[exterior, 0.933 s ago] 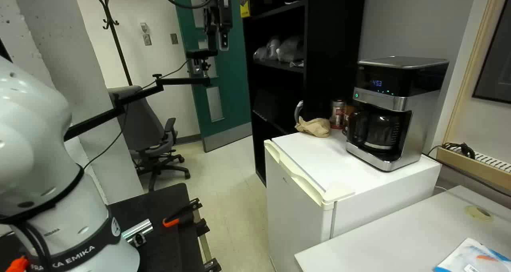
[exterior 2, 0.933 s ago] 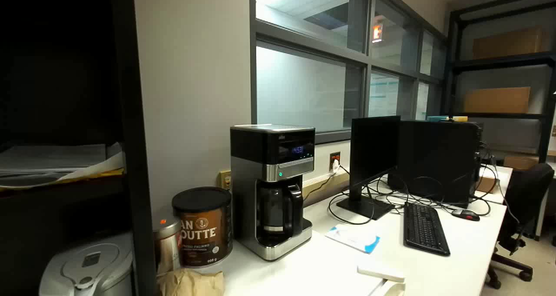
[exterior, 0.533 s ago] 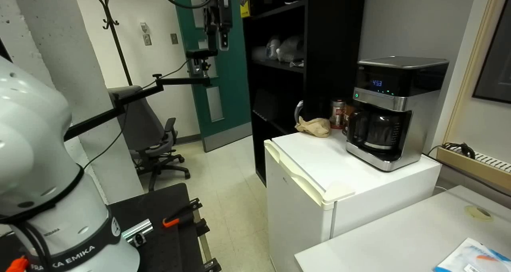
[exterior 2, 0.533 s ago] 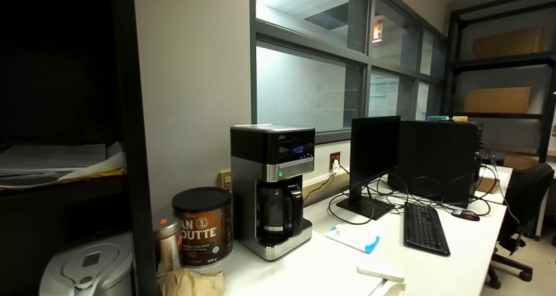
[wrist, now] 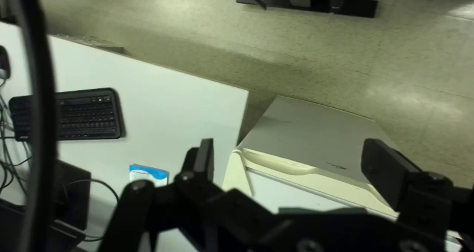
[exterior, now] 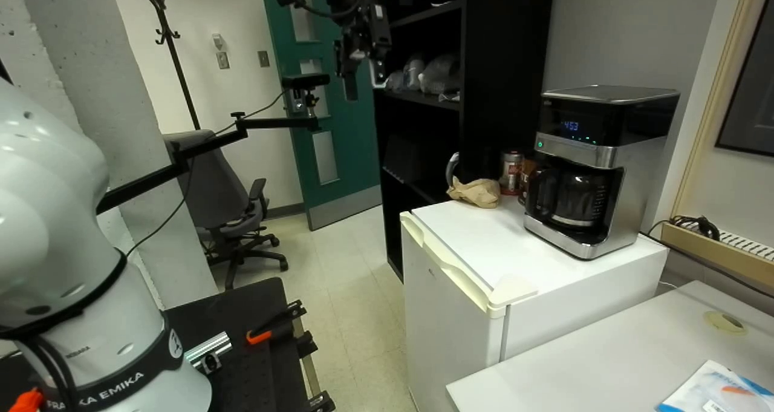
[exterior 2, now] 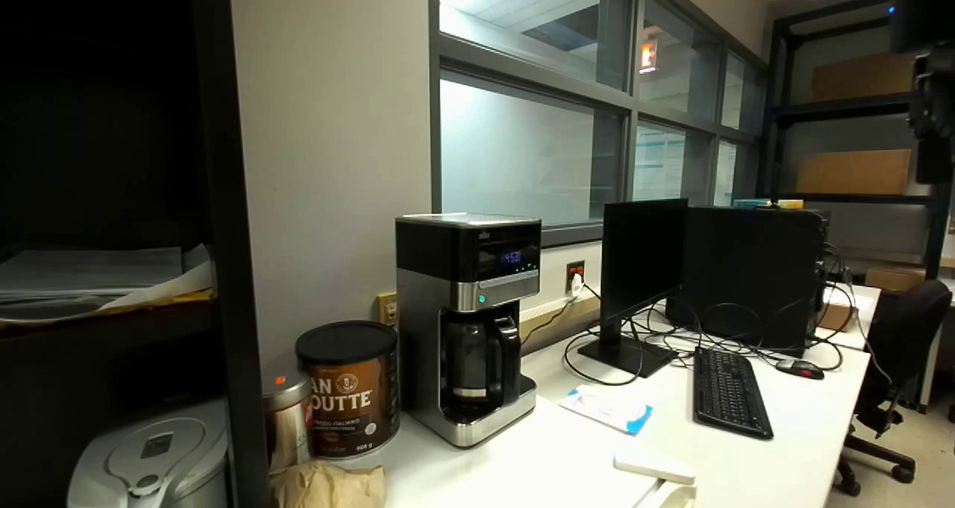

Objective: Press the button on the coffee machine

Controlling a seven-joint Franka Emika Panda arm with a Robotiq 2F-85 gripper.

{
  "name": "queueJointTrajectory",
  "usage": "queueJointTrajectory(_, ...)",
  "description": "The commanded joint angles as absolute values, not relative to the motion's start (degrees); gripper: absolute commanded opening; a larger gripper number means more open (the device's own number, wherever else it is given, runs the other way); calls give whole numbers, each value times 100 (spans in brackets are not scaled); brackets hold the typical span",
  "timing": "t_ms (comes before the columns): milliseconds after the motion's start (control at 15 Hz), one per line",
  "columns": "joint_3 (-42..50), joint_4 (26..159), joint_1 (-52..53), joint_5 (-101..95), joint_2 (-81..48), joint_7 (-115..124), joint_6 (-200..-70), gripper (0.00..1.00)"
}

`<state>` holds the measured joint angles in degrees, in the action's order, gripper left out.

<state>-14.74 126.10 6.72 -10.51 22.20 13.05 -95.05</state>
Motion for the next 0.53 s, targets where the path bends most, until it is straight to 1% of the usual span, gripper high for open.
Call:
queueJointTrajectory(0,-1366,12686,623,-1977,1818,899,-9954,100)
queueJointTrajectory(200,-1197,12870,566,-2709,1644,692,-10558,100)
queueJointTrajectory(267,-1137,12905,551,-2900,1592,636,-10733,98)
queueJointTrajectory(333,-1053,13011,522,-3123,1578,567,-11047,74)
queueJointTrajectory(400,-979,13121,487,-3343,1573,506,-11382,73)
queueJointTrajectory(467,-902,13226,438,-3580,1558,485,-11775,68)
